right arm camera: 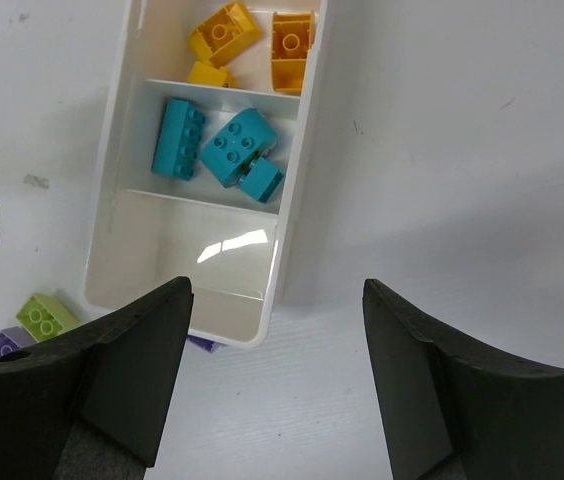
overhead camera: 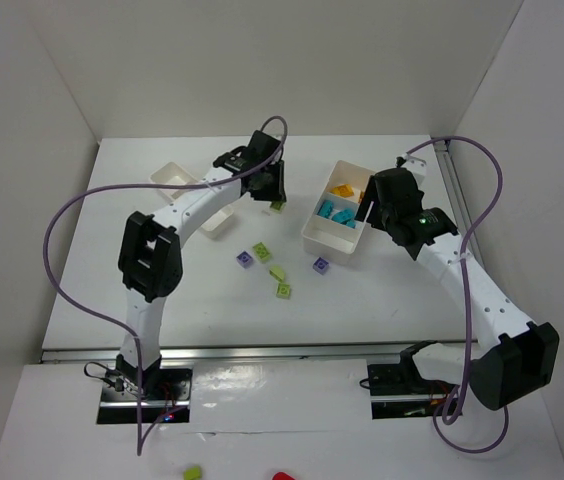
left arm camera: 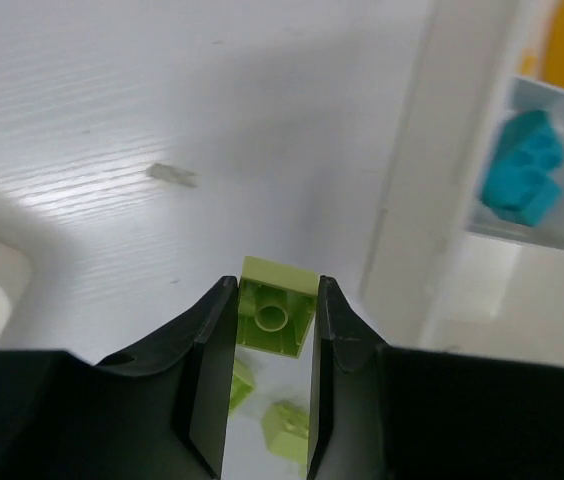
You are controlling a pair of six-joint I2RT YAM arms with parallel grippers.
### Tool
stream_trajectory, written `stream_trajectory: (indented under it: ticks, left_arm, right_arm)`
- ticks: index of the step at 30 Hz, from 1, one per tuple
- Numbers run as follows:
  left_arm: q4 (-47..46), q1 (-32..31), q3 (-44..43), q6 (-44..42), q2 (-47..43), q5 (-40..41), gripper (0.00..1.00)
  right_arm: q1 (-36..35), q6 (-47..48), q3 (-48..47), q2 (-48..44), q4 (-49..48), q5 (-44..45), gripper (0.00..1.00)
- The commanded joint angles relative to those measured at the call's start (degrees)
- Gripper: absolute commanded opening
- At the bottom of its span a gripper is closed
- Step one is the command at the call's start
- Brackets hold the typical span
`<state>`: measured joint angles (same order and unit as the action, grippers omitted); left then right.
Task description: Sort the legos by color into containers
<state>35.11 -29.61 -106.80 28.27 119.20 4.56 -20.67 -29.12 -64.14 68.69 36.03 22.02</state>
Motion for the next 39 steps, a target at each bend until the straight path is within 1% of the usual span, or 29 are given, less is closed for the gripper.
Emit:
stream_trajectory:
  ticks: [1,7,10,11,12,13,14,16,17,18,19,21,22,23,24,26,27,29,30,32,35,39]
  left_arm:
    - [-0.13,-3.87,-5.42,-1.47,-3.88,-6.75,0.31]
    - [-0.13,-7.74,-12.01,0.20,0.50,-10.87,0.32]
    - [-0.13,-8.28,-14.39,0.73,2.79,-12.20,0.32]
    - [-0.13,-8.97,-15.70,0.73,4.19,-12.90,0.35]
    - [0.48,-8.98,-16.41,0.73,4.72,-12.91,0.44]
    - [1.27,-9.50,-16.94,0.73,4.73,-12.91,0.57]
    - [1.27,-9.51,-17.47,0.73,5.43,-12.91,0.74]
    - [2.06,-9.51,-18.00,0.73,4.82,-12.91,0.84]
    - [2.06,-9.51,-17.30,0.12,4.21,-12.21,0.86]
    - [2.06,-9.51,-16.17,-0.58,3.51,-12.20,0.86]
    - [2.93,-9.51,-15.46,-0.59,1.85,-9.85,0.86]
    - [3.47,-9.51,-11.96,-0.59,-0.27,-6.95,0.81]
    - [3.47,-9.51,-10.02,-0.59,-2.89,-5.45,0.74]
    - [3.47,-8.81,-7.91,0.54,-4.14,-2.65,0.71]
    - [3.47,-8.80,-3.63,1.25,-5.28,-1.41,0.69]
    - [3.47,-6.79,1.05,2.75,-7.74,0.18,0.67]
    - [3.47,-6.26,5.07,3.45,-7.75,0.80,0.70]
    - [5.31,-5.20,7.91,5.20,-7.75,0.80,0.74]
    - [5.32,-4.59,11.67,7.04,-7.75,1.33,0.75]
    - [3.05,-4.58,15.03,8.37,-7.75,1.33,0.75]
    - [1.89,-4.58,18.64,10.39,-7.75,0.80,0.75]
    - [1.36,-5.11,20.93,11.63,-8.89,4.48,0.75]
  right_arm:
    - [-0.52,-0.67,-0.11,-1.71,-0.35,1.36,0.76]
    - [-0.52,-1.73,1.55,-3.55,1.06,1.89,0.76]
    - [-0.52,-1.73,1.56,-4.17,2.11,2.41,0.76]
    - [-0.52,-1.73,1.56,-4.70,2.11,3.11,0.76]
    - [-0.52,-1.73,1.56,-4.70,2.64,3.12,0.76]
    - [-0.52,-1.73,1.56,-4.70,2.64,3.12,0.76]
    - [-0.52,-1.73,1.56,-4.70,2.64,3.12,0.76]
    - [-0.52,-1.73,1.56,-4.70,2.64,3.12,0.76]
    - [-0.52,-1.73,1.56,-4.70,2.64,3.12,0.76]
    - [-0.52,-1.73,1.56,-4.70,2.12,3.12,0.76]
    - [-0.52,-1.73,1.56,-4.70,2.11,3.12,0.76]
    - [-0.52,-1.73,1.56,-4.17,1.50,2.59,0.76]
    - [-0.52,-1.73,1.56,-4.17,1.50,2.59,0.76]
    - [-0.52,-1.73,1.56,-4.17,1.50,2.59,0.76]
    - [-0.52,-1.73,2.08,-4.17,0.98,2.59,0.76]
    - [-0.52,-1.73,2.09,-4.17,0.97,2.59,0.76]
    - [-0.52,-1.73,2.09,-4.17,0.97,2.07,0.76]
    - [-0.52,-1.73,2.70,-4.17,0.44,2.06,0.76]
    - [-0.52,-1.73,2.70,-4.17,0.44,2.06,0.76]
    - [-0.52,-1.73,2.70,-4.17,0.44,1.54,0.76]
    - [-0.52,-1.73,3.23,-4.79,-0.26,1.53,0.76]
    - [-0.52,-1.73,3.23,-4.79,0.44,1.53,0.76]
